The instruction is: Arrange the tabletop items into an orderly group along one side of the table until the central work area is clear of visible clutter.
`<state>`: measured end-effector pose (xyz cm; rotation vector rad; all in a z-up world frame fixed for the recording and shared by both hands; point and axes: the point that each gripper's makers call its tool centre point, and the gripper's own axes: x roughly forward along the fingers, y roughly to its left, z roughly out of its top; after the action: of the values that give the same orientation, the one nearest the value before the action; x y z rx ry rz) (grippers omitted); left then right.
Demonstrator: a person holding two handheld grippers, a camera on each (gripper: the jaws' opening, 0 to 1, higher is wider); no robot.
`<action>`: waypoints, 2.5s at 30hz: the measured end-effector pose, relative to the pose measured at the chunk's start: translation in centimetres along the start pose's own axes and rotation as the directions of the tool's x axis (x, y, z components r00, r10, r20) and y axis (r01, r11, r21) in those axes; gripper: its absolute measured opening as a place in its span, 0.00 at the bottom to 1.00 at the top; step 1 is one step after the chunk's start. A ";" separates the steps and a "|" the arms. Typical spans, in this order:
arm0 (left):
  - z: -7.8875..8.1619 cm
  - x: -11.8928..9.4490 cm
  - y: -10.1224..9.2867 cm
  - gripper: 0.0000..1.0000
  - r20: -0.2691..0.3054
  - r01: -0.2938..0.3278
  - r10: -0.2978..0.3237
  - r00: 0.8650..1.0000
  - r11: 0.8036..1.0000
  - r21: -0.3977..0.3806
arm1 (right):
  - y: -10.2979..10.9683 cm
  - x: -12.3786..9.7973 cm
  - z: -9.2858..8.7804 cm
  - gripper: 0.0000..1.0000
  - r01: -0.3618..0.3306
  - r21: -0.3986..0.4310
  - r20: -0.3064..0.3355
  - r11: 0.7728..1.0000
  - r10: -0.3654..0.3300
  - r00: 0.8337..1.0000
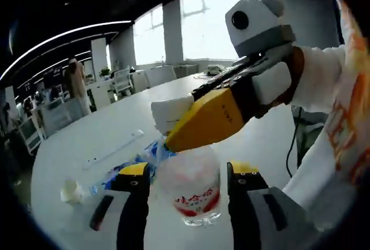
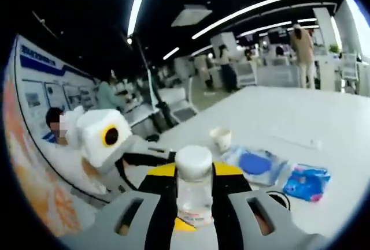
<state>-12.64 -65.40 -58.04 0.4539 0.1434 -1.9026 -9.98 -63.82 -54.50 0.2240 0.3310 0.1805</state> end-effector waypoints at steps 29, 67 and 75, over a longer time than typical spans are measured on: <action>3.3 -3.5 -1.4 0.41 0.084 0.384 -0.382 0.920 0.923 -0.006 | 3.7 -0.5 3.2 0.21 -0.220 -0.050 0.116 0.974 0.224 0.968; -6.0 -8.6 10.7 0.42 -0.071 0.123 -0.132 0.989 0.986 -0.116 | -5.7 -11.3 -8.9 0.61 0.254 0.324 -0.030 0.912 -0.258 0.966; -7.8 -9.2 12.6 0.42 -0.103 0.087 -0.100 0.990 0.989 -0.117 | -6.1 -11.9 -10.3 0.61 0.298 0.370 -0.067 0.880 -0.295 0.953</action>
<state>3.66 -59.61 -60.22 0.4816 0.3479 -1.9503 -23.69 -70.27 -61.95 0.5500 0.4031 -0.1912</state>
